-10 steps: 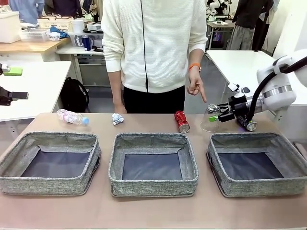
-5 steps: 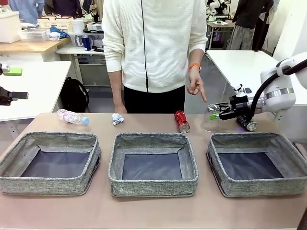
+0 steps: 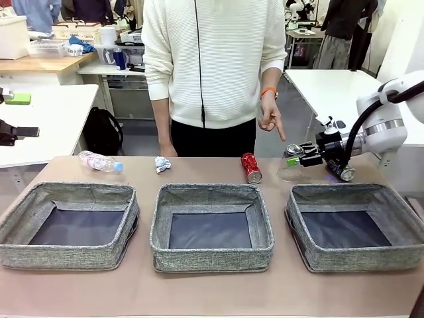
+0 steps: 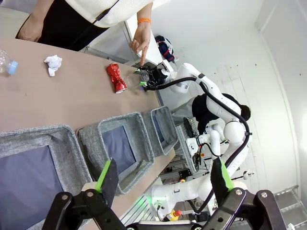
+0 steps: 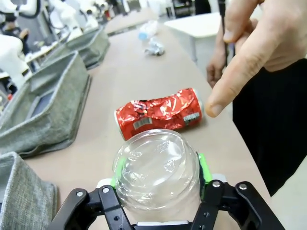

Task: Sort the waste into the appropriate baskets.
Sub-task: Pick up the waste item pointed out by the person.

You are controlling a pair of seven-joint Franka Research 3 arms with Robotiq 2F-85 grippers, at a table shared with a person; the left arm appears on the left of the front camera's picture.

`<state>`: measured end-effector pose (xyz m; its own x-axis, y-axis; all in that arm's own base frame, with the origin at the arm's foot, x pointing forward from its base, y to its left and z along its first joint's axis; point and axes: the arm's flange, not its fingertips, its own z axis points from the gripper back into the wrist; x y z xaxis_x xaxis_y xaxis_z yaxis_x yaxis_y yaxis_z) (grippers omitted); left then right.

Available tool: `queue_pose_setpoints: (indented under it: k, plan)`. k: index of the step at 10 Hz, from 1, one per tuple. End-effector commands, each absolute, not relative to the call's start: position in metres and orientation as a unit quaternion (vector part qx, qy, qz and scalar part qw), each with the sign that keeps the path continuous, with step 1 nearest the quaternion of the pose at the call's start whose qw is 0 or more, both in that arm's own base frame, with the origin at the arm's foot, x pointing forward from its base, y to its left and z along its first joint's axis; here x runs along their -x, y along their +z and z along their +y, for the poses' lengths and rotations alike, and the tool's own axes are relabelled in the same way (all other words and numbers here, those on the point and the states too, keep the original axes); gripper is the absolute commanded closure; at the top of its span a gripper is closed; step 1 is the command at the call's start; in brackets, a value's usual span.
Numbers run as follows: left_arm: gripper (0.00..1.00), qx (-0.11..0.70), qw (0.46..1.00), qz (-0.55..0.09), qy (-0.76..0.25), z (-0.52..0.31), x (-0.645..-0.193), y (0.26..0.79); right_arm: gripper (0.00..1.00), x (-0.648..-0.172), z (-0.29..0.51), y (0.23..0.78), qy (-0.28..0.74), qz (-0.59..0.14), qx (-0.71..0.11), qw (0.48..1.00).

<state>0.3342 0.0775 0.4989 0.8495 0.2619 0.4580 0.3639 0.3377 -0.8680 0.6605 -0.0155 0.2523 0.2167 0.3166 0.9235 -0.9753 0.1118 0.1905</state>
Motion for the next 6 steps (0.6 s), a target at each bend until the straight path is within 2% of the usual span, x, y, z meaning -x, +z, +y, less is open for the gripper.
queue_pose_setpoints:
  k: [1,4,5,6]
  plan:
    - [0.00,0.580,0.763,-0.282,-0.040,0.0763,-0.3348,0.5002,0.60,-0.6627,-0.0133,0.2509,0.518,-0.355,-0.414,0.659]
    - [0.00,0.580,0.763,-0.282,-0.040,0.0763,-0.3348,0.5002,0.91,-0.6637,-0.0157,0.2514,0.508,-0.358,-0.411,0.667]
    - [0.00,0.580,0.763,-0.282,-0.040,0.0763,-0.3348,0.5002,0.97,-0.6646,-0.0174,0.2527,0.500,-0.362,-0.423,0.663]
    - [0.00,0.580,0.763,-0.282,-0.040,0.0763,-0.3348,0.5002,0.97,-0.6647,-0.0190,0.2539,0.501,-0.364,-0.422,0.662]
